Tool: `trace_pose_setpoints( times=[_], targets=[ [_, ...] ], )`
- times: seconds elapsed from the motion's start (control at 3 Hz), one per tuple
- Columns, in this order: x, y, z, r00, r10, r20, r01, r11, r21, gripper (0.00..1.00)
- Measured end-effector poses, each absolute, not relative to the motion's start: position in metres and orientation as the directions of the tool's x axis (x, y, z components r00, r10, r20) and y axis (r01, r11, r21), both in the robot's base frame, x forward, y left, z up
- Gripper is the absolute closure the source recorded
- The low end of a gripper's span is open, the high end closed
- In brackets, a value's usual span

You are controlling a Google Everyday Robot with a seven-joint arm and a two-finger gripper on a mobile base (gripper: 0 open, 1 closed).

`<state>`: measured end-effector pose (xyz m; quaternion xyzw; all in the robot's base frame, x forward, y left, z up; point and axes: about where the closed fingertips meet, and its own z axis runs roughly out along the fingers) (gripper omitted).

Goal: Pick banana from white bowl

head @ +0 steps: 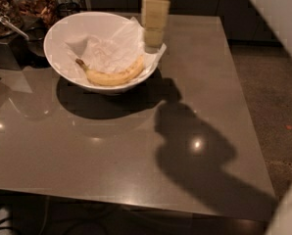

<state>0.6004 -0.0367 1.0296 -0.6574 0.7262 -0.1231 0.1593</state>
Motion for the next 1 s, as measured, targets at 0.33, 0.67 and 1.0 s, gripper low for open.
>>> trace_pose_setpoints(
  times=[0.33,0.67,1.0],
  targets=[
    [0.635,0.024,1.020,-0.023,-0.996,-0.081,-0.923,0.053,-0.380,0.00],
    [0.646,0.053,0.996,-0.011,-0.997,-0.077,-0.942,0.037,-0.334,0.00],
    [0.648,0.059,0.997,0.028,-0.992,-0.125,-0.935,0.019,-0.353,0.00]
  ],
)
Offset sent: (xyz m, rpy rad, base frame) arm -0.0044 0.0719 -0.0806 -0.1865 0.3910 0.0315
